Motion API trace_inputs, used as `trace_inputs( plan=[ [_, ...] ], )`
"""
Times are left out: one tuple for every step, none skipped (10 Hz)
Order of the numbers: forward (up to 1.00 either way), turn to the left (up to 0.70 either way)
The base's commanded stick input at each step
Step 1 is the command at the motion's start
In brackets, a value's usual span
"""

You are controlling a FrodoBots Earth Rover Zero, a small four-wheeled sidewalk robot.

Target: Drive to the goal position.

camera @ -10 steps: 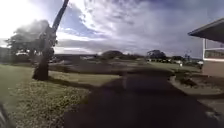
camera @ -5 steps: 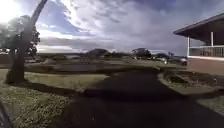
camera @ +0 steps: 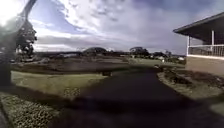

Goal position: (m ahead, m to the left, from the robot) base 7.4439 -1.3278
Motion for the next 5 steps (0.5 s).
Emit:
trace_inputs(
  plan=[
    [0.70,-0.35],
    [0.70,-0.35],
    [0.70,-0.35],
    [0.70,-0.35],
    [0.70,-0.35]
  ],
)
